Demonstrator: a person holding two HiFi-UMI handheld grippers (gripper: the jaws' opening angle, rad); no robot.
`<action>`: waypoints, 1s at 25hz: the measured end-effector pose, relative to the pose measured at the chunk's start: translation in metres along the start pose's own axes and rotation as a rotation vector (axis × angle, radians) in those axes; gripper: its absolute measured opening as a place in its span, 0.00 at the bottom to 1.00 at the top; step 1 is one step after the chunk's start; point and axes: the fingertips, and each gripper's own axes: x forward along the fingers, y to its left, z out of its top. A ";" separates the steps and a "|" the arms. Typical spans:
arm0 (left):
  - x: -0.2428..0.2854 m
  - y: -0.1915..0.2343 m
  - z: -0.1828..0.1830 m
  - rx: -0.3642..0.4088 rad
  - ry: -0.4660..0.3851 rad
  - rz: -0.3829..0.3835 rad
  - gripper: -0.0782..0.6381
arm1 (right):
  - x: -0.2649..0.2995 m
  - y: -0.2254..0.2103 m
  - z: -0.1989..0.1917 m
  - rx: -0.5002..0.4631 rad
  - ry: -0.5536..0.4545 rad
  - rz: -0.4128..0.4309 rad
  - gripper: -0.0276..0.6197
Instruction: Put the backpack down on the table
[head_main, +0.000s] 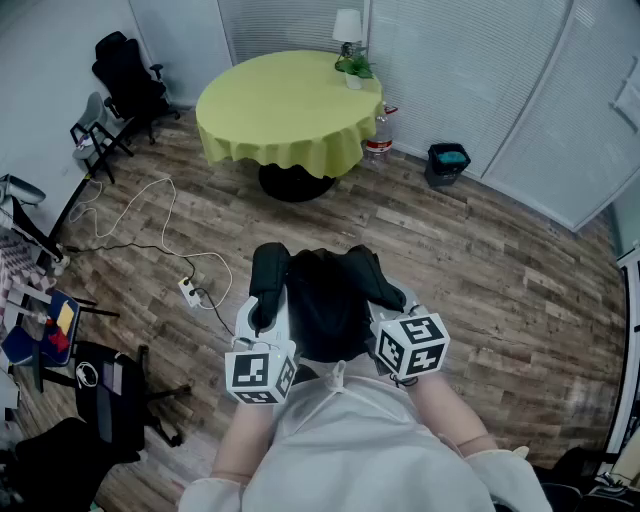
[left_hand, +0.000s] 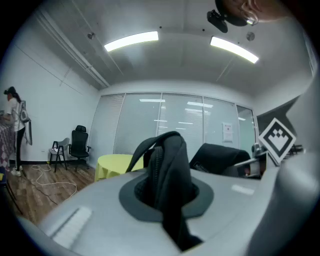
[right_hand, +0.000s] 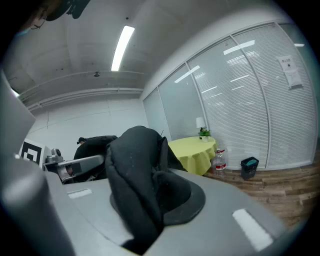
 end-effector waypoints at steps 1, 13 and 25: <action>-0.001 0.000 0.001 0.001 0.000 0.000 0.14 | -0.001 0.001 0.001 0.000 0.002 0.001 0.08; 0.005 -0.004 -0.001 -0.025 0.013 -0.020 0.14 | -0.004 -0.007 0.000 0.023 0.004 -0.009 0.08; 0.036 0.013 -0.014 -0.061 0.045 -0.019 0.14 | 0.027 -0.021 0.001 0.042 0.033 -0.002 0.08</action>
